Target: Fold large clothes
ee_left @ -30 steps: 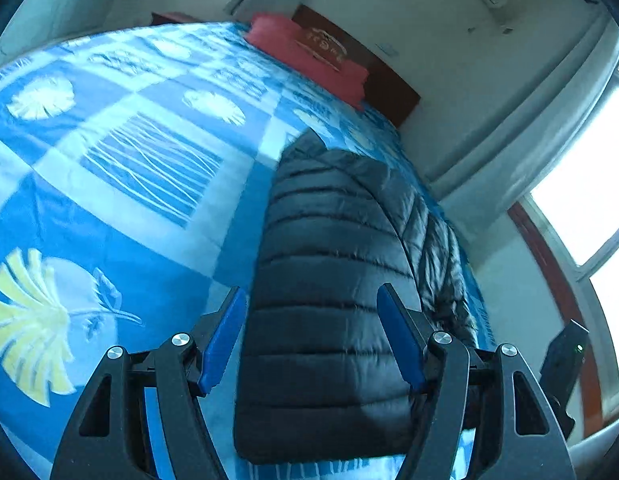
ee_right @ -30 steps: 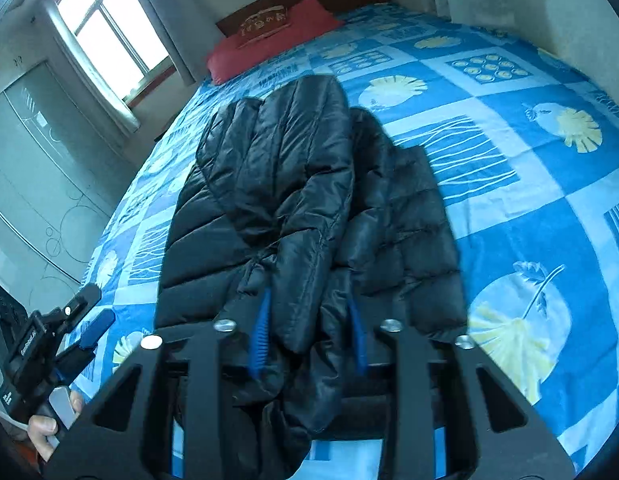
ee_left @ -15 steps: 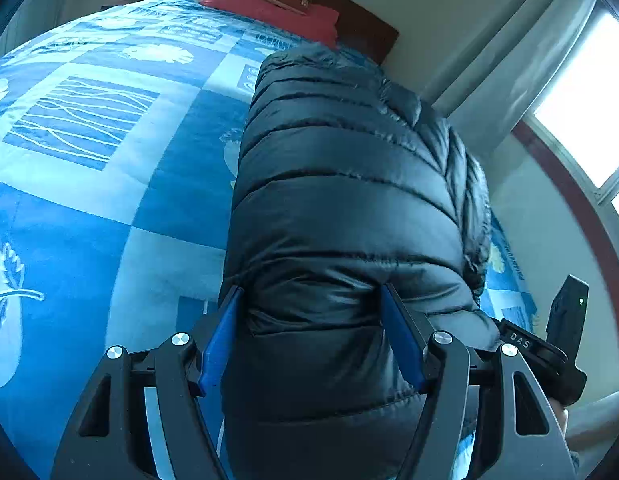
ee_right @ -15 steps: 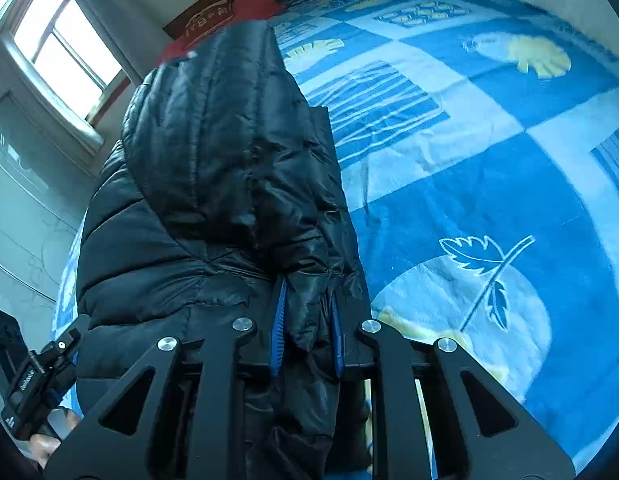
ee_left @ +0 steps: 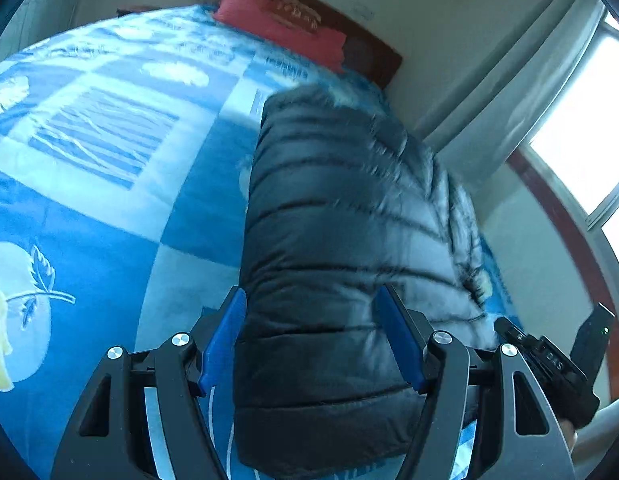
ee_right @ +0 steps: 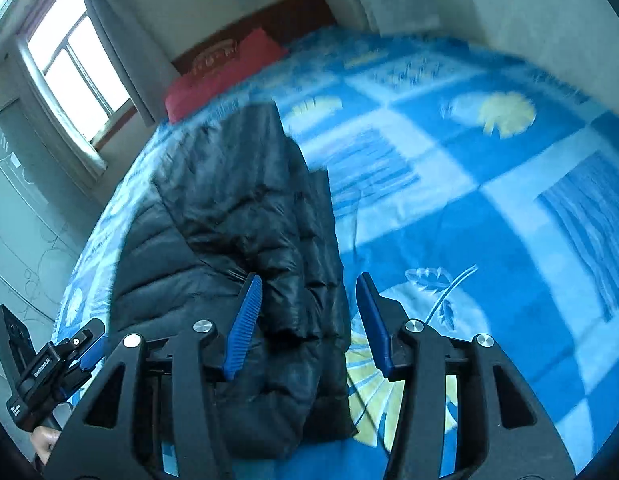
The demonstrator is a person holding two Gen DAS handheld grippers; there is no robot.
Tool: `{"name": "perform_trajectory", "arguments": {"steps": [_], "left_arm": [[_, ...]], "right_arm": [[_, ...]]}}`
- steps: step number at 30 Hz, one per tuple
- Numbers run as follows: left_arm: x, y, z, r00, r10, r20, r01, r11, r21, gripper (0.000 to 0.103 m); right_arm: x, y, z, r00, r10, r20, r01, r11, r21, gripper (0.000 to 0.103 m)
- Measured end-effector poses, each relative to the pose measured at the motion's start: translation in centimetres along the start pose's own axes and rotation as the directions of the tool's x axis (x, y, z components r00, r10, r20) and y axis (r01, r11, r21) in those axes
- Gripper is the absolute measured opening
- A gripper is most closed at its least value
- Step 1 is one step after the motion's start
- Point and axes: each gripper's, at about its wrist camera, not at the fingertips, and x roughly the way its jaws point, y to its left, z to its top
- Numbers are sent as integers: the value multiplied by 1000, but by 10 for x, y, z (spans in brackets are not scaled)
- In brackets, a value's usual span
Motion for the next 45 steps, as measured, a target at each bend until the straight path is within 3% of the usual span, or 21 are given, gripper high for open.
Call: {"name": "perform_trajectory", "arguments": {"steps": [1,3,5,9,13,16,19,24,27,29,32,36,38,41,45], "left_arm": [[-4,-3,1,1000,-15,14,15,1000,-2,67],[-6,-9,1,999,-43,19,43,999,5,67],[3,-13,-3,999,-51,-15,51,999,7,67],[25,-13,-10,998,-19,-67,21,1000,23,66],[45,-13,-13,994,-7,-107,15,997,73,65],[41,-12,-12,995,-6,-102,14,997,79,64],[24,-13,-3,995,-11,-100,17,998,62,63],[13,-18,30,998,-54,-34,55,998,38,63],[30,-20,42,997,-69,-43,69,998,13,63],[52,-20,45,996,-43,-82,44,999,16,63],[71,-23,37,994,4,-108,4,997,80,62],[70,-28,38,993,19,-115,-6,994,113,61],[59,-26,48,995,-17,-102,25,997,76,60],[48,-26,70,999,-46,-24,47,998,51,60],[73,-26,97,998,-54,-23,55,998,13,60]], "right_arm": [[-6,4,-1,1000,15,5,-15,1000,-11,31],[-9,19,-7,997,70,-19,-71,996,-44,22],[-1,28,-14,992,104,-69,-109,992,-65,22],[34,18,-38,987,17,-163,-31,996,-86,22],[57,1,-50,983,60,-175,-67,997,-32,23],[51,5,-48,982,45,-182,-53,998,-38,23],[36,11,-36,981,34,-192,-41,999,-30,24],[5,34,6,995,58,-75,-64,995,-79,31],[27,42,26,996,65,-58,-70,993,-97,31],[51,38,29,994,63,-88,-72,992,-101,31],[96,25,15,986,-3,-164,-16,993,-115,25],[96,21,23,979,18,-202,-30,998,-52,23],[79,26,39,987,30,-158,-38,998,-51,23],[66,41,72,996,61,-67,-66,995,-73,29],[102,53,99,995,75,-67,-83,989,-119,30]]}}
